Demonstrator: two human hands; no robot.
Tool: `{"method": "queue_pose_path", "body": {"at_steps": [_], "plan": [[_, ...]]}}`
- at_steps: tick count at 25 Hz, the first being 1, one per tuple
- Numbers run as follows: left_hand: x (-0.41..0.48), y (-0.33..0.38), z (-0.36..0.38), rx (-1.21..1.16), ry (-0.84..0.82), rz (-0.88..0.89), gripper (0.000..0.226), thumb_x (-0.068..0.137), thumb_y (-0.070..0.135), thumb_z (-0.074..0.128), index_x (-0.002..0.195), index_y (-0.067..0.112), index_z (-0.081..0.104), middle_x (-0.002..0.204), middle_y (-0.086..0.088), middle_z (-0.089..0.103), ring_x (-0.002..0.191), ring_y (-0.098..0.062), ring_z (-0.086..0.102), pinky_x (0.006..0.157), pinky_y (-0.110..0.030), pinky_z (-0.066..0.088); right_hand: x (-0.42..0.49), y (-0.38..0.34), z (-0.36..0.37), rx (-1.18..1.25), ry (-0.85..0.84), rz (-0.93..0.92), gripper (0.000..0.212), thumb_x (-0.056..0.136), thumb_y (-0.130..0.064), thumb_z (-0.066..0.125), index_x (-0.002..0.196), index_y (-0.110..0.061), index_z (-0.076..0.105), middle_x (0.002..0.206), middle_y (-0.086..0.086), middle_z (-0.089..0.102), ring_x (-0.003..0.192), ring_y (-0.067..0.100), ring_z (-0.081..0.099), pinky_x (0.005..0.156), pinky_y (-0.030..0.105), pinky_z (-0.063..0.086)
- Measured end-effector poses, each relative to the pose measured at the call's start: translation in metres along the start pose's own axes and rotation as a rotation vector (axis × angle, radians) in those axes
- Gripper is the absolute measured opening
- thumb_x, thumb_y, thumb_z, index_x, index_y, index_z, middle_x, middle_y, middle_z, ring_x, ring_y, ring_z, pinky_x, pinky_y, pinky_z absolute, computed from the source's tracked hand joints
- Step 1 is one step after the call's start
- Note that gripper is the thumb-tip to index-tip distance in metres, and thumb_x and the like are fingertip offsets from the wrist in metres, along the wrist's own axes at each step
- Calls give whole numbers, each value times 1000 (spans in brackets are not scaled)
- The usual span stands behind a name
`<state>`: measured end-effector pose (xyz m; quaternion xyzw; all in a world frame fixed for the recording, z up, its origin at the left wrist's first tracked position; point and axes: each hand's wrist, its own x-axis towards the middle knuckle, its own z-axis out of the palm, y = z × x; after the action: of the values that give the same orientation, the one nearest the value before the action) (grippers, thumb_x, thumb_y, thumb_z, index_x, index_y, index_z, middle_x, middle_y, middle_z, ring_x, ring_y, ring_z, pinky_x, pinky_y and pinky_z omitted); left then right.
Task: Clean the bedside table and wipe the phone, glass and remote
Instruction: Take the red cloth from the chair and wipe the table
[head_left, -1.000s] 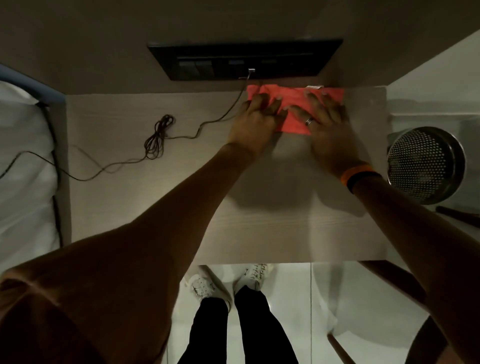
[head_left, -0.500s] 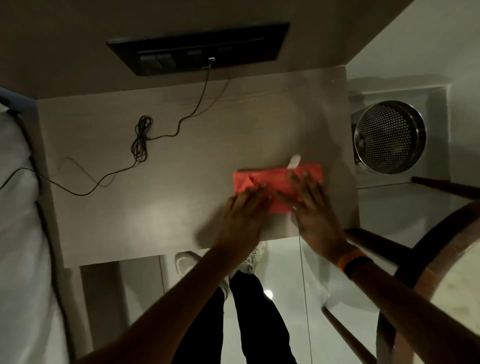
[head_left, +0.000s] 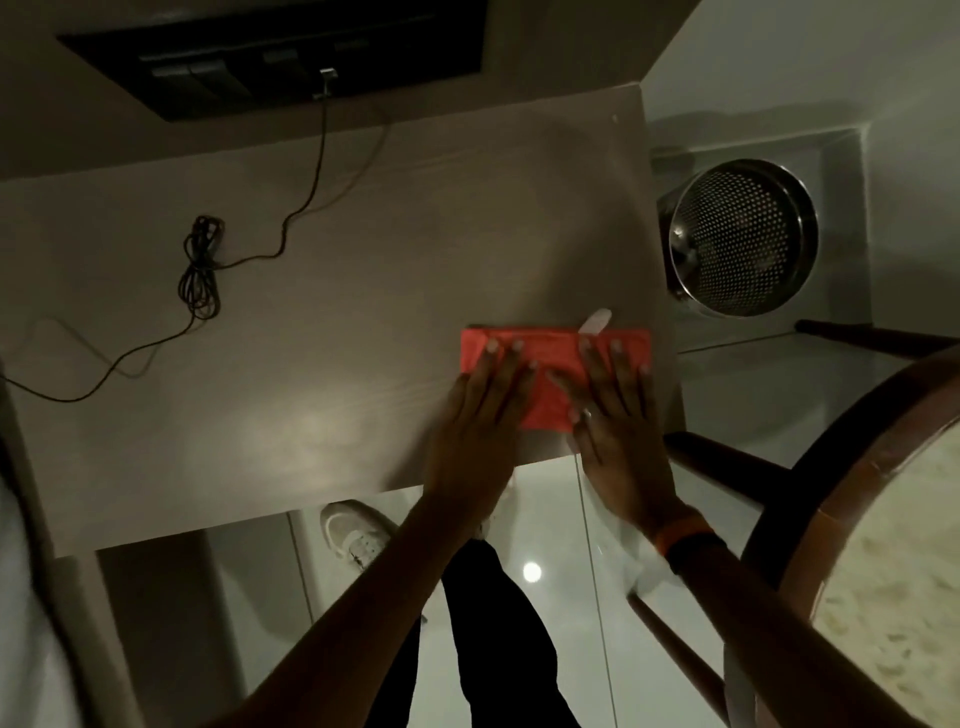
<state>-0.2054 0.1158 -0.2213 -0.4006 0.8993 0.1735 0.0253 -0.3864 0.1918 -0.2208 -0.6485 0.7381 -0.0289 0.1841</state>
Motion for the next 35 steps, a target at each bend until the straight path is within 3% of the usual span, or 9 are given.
{"method": "queue_pose_path", "body": {"at_steps": [2,6,9,13,18,23,29,35], "plan": [[49,-15,-4,7,60,6,63,96,28,62,153,11,41,161,-18,35,150,-40,29,124,-53,19,51,22,-10,-52,57,-53,51,108,-31,31,159,-30,31,171,8,18,159,34,10,125,62,16],[154,-47,-20,21,104,-16,57,101,31,36,154,11,38,162,-19,32,151,-41,27,122,-56,24,173,64,-41,-135,64,-144,54,102,-34,34,155,-26,38,168,11,26,156,37,21,123,62,20],[206,-53,-36,-9,62,-56,66,98,39,24,159,14,27,167,-16,21,155,-39,14,125,-55,14,227,79,-62,-174,25,-110,59,98,-36,29,155,-26,38,168,10,24,156,36,20,124,61,17],[222,-47,-35,-62,89,-76,61,104,37,26,160,15,22,168,-14,17,156,-37,8,127,-54,7,237,92,-69,-141,-8,-98,61,98,-43,22,157,-30,32,170,8,19,158,34,12,124,60,12],[211,-50,-29,-84,95,-21,59,106,37,28,160,15,23,168,-13,17,156,-37,10,125,-57,11,205,88,-56,-128,49,-82,56,104,-43,27,159,-32,28,170,11,19,157,37,14,124,59,18],[157,-28,-12,-82,77,41,58,107,37,30,159,14,25,168,-14,19,156,-36,11,125,-56,12,138,76,-37,-109,74,-28,55,106,-44,28,159,-33,26,170,11,16,158,37,10,125,60,13],[72,19,15,-104,56,74,56,107,33,32,160,16,25,169,-11,17,156,-36,10,124,-58,16,31,62,-11,-153,77,2,63,104,-35,52,160,-25,26,170,17,15,158,41,7,121,65,18],[6,43,25,-88,9,148,70,100,28,52,161,19,20,170,-7,11,157,-32,3,124,-56,17,-55,19,9,-29,2,223,56,106,-32,35,160,-23,26,171,16,9,158,41,-1,121,69,17]]}}
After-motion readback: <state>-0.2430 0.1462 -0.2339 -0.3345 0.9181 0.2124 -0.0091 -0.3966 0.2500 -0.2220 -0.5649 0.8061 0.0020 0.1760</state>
